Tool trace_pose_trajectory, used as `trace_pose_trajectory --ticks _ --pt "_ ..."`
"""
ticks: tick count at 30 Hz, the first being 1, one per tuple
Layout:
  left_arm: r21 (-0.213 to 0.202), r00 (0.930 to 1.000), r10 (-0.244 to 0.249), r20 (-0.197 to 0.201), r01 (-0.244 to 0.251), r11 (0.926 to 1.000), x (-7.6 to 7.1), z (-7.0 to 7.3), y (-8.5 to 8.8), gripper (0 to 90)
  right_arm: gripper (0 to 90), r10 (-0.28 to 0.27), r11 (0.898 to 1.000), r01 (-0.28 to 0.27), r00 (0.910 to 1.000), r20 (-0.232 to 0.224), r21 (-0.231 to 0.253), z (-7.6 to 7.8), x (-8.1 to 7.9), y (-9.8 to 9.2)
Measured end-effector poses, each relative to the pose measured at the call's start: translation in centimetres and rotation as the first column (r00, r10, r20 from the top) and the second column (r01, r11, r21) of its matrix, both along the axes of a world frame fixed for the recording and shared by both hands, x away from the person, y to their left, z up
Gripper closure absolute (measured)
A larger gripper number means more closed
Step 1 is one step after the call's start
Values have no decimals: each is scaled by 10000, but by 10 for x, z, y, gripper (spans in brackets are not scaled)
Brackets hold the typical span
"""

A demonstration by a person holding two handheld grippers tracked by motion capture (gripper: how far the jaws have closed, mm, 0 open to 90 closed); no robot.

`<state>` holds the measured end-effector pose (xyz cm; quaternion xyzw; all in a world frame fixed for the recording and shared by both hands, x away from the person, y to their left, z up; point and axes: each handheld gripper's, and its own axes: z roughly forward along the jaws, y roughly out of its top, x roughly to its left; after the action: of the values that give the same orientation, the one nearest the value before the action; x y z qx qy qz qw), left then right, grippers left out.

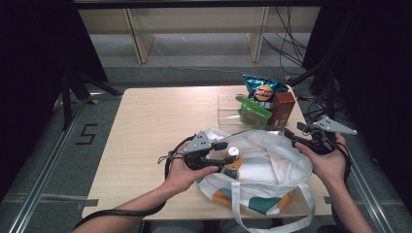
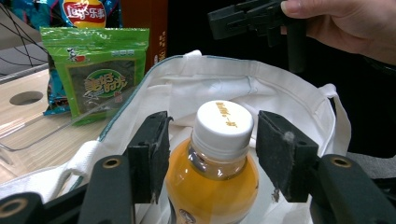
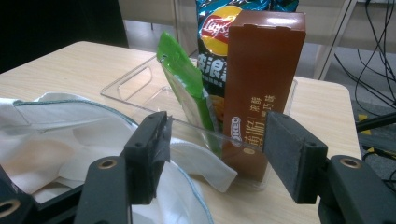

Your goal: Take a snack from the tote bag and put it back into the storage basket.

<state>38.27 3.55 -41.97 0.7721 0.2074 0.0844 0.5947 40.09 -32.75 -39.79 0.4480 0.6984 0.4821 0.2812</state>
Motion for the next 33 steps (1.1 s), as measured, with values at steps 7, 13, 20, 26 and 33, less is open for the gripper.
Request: trace_pose_trajectory --ticks 7,13,20,26,33 --pt "122 9997 -180 170 178 9998 0 -2 -5 458 416 -86 10000 86 9999 -68 41 -1 0 1" --pt "310 9995 -259 192 253 9992 0 -5 -10 489 417 -56 9999 59 9998 -180 158 -2 0 2" --pt "422 9996 -140 262 128 9990 2 -4 -11 546 418 -251 9995 254 9996 -126 193 -4 0 3" --pt "394 9986 -260 468 242 9989 2 -5 -14 564 418 -229 9995 232 9996 -142 225 -4 0 2" --pt "386 9979 -258 589 235 9990 2 -5 -14 584 421 -63 9998 68 9994 -326 160 -5 0 2"
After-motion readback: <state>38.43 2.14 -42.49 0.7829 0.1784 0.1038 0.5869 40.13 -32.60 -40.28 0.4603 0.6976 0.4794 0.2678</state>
